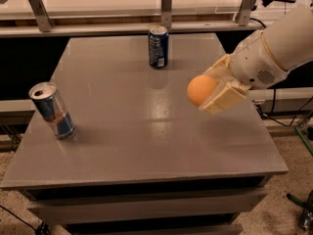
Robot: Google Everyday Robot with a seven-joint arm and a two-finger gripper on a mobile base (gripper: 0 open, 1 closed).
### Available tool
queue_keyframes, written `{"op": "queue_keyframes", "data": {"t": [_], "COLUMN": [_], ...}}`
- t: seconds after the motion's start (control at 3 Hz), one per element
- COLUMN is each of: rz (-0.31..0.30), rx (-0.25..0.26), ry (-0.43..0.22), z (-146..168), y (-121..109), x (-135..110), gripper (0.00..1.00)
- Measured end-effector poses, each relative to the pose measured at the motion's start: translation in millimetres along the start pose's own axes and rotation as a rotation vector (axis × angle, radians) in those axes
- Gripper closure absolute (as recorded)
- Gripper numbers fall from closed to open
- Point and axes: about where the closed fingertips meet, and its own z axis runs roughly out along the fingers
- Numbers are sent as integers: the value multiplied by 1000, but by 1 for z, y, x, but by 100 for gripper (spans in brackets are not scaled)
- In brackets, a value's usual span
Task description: Move orange near pepsi can
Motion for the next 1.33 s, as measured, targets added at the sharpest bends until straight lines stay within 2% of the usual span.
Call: {"op": "queue_keyframes", "data": {"t": [0.33, 0.67, 1.0, 1.33], "rz": [-13, -15, -14, -4], "rx": [20, 83, 122, 140], "ry": [-31, -87, -131, -175], "z": [3, 3, 6, 27], "y": [-30, -79, -116, -151], "x": [1, -1, -3, -4], "gripper": [100, 100, 100, 100]}}
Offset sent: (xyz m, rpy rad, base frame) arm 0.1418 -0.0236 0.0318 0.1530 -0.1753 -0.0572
